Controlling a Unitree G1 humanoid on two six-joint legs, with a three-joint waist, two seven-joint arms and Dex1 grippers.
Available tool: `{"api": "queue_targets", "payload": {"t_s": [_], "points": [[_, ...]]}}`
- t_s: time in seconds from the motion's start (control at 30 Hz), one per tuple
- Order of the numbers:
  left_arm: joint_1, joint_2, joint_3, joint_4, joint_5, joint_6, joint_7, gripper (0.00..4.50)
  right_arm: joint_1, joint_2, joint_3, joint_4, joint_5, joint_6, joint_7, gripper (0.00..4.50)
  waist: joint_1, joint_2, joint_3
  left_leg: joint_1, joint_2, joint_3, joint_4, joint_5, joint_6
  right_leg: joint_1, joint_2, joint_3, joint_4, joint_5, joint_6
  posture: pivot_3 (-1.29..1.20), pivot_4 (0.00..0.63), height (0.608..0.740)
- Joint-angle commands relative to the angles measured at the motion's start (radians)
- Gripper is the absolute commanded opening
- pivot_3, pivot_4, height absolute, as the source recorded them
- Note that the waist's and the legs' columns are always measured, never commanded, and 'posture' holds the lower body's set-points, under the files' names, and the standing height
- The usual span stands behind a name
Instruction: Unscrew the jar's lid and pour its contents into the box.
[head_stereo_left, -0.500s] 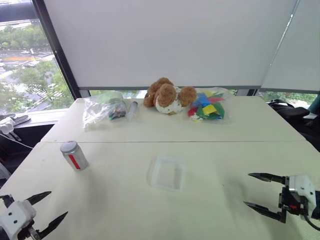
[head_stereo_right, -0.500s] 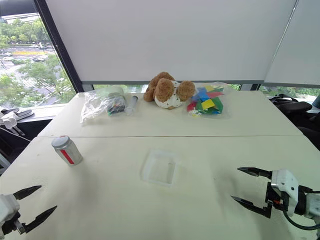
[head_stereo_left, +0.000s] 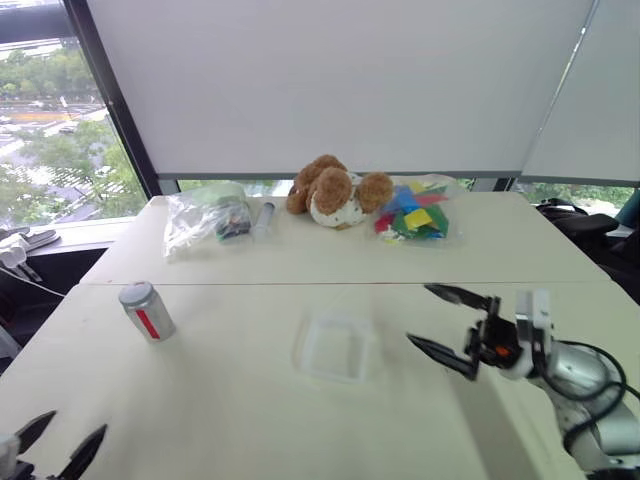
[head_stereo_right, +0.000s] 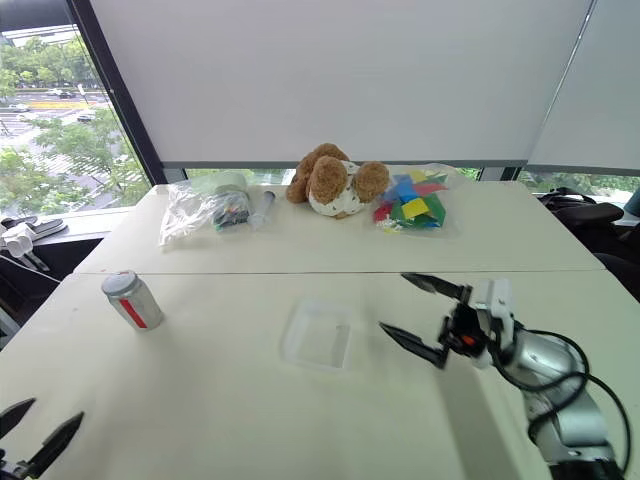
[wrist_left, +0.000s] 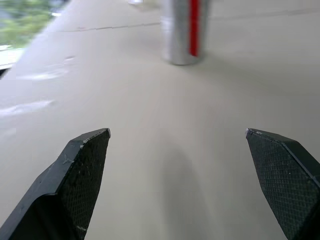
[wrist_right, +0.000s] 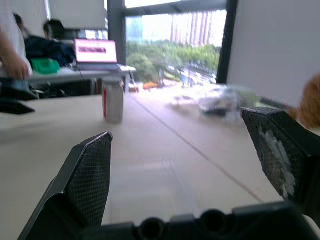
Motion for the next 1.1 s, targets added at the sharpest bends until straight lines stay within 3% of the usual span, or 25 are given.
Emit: {"api": "queue_targets", "payload": {"t_s": [0.03, 0.33, 0.73, 1.1], "points": [[0.019, -0.070, 0.021, -0.080, -0.003, -0.040, 0.069, 4.47, -0.011, 0.018, 0.015, -0.024, -0.006, -0.045, 0.036, 4.50, 0.009, -0.003, 0.000, 0.000, 0.000, 0.000, 0.000, 0.000, 0.000, 0.001, 0.000, 0.000, -0.001, 0.000, 0.000, 0.00, 0.150, 0.740], [-0.144, -0.072, -0.084, -0.219, 0.036, 0.104, 0.247, 4.47, -0.017, 0.012, 0.032, 0.097, -0.038, -0.131, 0.179, 4.50, 0.021, -0.005, 0.000, 0.001, 0.001, 0.000, 0.007, 0.000, -0.001, 0.004, 0.004, -0.002, 0.001, 0.002, -0.002, 0.00, 0.150, 0.740], [-0.546, -0.061, -0.263, -0.062, 0.223, 0.242, 0.476, 4.47, -0.005, 0.015, 0.027, 0.148, -0.049, -0.166, 0.209, 4.50, 0.021, -0.004, 0.000, 0.003, 0.007, -0.001, 0.008, 0.001, -0.002, 0.004, 0.014, 0.000, 0.002, 0.008, -0.002, 0.00, 0.150, 0.740], [-0.709, -0.069, -0.314, 0.071, 0.308, 0.202, 0.535, 4.47, 0.019, 0.013, 0.017, 0.144, -0.049, -0.173, 0.202, 4.50, 0.021, -0.004, 0.000, 0.003, 0.007, 0.001, 0.008, 0.001, -0.003, 0.002, 0.014, 0.001, 0.003, 0.009, -0.002, 0.00, 0.150, 0.740]]}}
